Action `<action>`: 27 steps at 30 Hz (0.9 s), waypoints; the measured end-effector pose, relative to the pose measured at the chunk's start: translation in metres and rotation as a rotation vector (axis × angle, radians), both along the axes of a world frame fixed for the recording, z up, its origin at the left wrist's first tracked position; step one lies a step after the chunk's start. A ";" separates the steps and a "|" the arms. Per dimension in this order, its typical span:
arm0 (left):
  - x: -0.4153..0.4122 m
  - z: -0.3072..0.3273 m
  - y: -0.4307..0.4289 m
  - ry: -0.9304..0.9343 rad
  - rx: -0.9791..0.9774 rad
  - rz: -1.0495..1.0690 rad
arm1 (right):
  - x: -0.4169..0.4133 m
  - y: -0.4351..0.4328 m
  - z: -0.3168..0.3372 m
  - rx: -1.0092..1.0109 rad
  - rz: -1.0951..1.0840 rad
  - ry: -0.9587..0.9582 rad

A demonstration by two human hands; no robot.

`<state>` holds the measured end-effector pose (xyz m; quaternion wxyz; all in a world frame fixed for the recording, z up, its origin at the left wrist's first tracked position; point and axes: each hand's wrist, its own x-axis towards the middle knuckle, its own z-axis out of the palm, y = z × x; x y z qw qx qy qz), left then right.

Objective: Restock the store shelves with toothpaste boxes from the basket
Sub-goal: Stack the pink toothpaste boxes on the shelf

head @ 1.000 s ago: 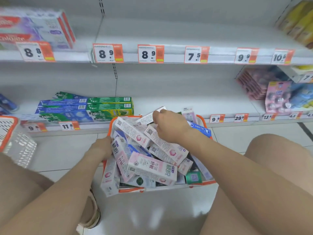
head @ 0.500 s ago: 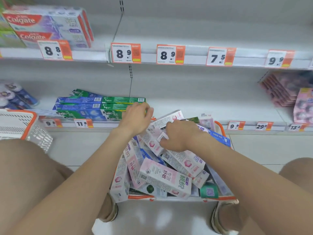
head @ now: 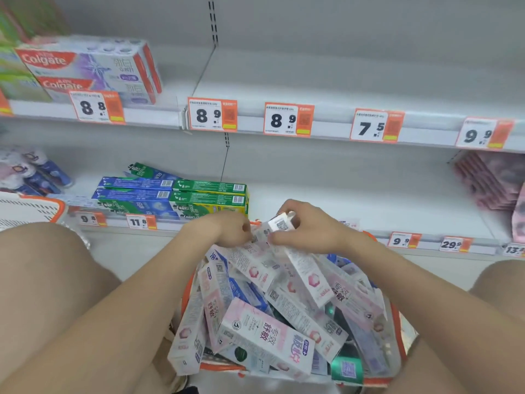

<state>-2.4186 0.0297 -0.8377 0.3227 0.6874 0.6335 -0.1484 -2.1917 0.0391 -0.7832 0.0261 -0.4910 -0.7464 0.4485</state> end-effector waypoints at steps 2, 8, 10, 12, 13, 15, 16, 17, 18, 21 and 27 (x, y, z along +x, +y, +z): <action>0.005 0.020 0.000 -0.100 0.094 0.057 | 0.008 0.006 0.009 -0.149 -0.105 0.246; 0.031 0.070 -0.012 -0.986 0.192 0.694 | -0.010 0.014 0.031 -0.240 -0.305 0.481; 0.029 0.083 -0.019 -1.111 0.209 0.788 | -0.025 0.017 0.050 -0.183 -0.327 0.509; 0.022 0.095 -0.021 -1.126 0.211 0.785 | -0.036 0.019 0.067 -0.128 -0.351 0.569; 0.018 0.102 -0.021 -1.113 0.201 0.766 | -0.040 0.018 0.073 -0.101 -0.383 0.619; 0.012 0.111 -0.019 -1.065 0.178 0.719 | -0.043 0.014 0.079 -0.028 -0.479 0.743; 0.010 0.116 -0.017 -1.058 0.164 0.685 | -0.043 0.011 0.079 0.016 -0.539 0.801; 0.010 0.121 -0.015 -1.067 0.145 0.646 | -0.043 0.010 0.080 0.052 -0.595 0.853; 0.011 0.126 -0.012 -1.085 0.120 0.610 | -0.042 0.009 0.081 0.078 -0.642 0.890; 0.015 0.146 -0.001 -1.163 0.088 0.573 | -0.038 0.019 0.090 0.112 -0.696 0.915; 0.026 0.162 0.021 -1.306 0.351 0.736 | -0.034 0.044 0.112 0.142 -0.358 0.699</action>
